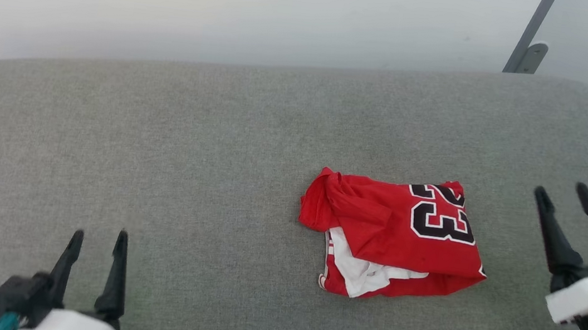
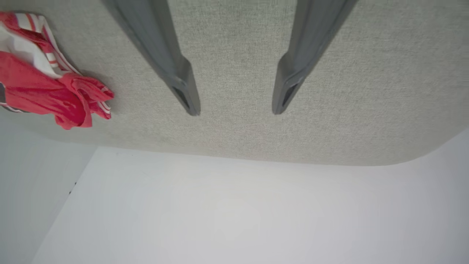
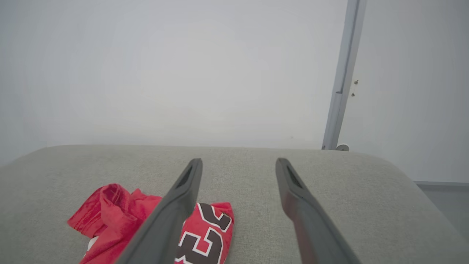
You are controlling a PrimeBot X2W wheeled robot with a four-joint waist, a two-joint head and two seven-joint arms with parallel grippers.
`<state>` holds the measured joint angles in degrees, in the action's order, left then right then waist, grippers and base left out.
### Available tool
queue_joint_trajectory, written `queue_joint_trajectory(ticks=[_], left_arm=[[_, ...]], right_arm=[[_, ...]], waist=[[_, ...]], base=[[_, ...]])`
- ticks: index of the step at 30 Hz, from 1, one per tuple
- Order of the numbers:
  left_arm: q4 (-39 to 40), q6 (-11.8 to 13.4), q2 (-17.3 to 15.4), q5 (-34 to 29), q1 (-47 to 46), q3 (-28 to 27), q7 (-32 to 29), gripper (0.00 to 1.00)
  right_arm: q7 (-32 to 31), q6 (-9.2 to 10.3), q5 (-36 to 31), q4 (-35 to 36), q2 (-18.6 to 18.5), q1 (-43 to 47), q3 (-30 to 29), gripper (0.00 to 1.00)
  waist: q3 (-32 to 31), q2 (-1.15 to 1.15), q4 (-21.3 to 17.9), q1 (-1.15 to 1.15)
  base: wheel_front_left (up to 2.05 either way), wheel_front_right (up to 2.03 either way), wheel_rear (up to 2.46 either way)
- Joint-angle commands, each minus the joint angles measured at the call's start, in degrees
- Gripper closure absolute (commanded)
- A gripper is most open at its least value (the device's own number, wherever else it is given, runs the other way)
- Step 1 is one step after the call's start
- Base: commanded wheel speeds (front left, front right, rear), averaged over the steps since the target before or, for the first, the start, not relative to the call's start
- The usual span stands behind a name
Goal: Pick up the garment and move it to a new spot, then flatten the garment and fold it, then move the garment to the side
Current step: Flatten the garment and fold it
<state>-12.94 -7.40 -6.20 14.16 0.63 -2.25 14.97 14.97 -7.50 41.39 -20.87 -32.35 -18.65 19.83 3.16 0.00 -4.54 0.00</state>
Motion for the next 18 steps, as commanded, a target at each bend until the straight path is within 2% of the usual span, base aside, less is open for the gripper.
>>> queue_joint_trajectory(ticks=[1, 2, 18], left_arm=[[0.8, -0.1, 0.1, -0.3, 1.2, -0.4, 0.3, 0.00], [2.6, -0.1, 0.4, -1.0, 2.9, -1.6, 0.3, 0.00], [12.1, -0.1, 2.6, -3.2, 13.3, -3.6, 0.3, 0.00]], right_arm=[[0.2, 0.02, -0.4, 0.7, 0.8, 1.6, -1.1, 0.00], [0.2, 0.02, -1.7, 2.5, 1.5, 4.1, -3.9, 0.00], [0.3, 0.02, -9.8, 15.1, 7.3, 19.0, -17.5, 0.00]], waist=[[-0.3, 0.00, -0.1, 0.00], [-0.5, 0.00, -0.1, 0.00], [-1.8, 0.00, 2.6, 0.00]], base=[[0.00, 0.00, 0.00], [0.00, 0.00, 0.00], [0.00, 0.00, 0.00]])
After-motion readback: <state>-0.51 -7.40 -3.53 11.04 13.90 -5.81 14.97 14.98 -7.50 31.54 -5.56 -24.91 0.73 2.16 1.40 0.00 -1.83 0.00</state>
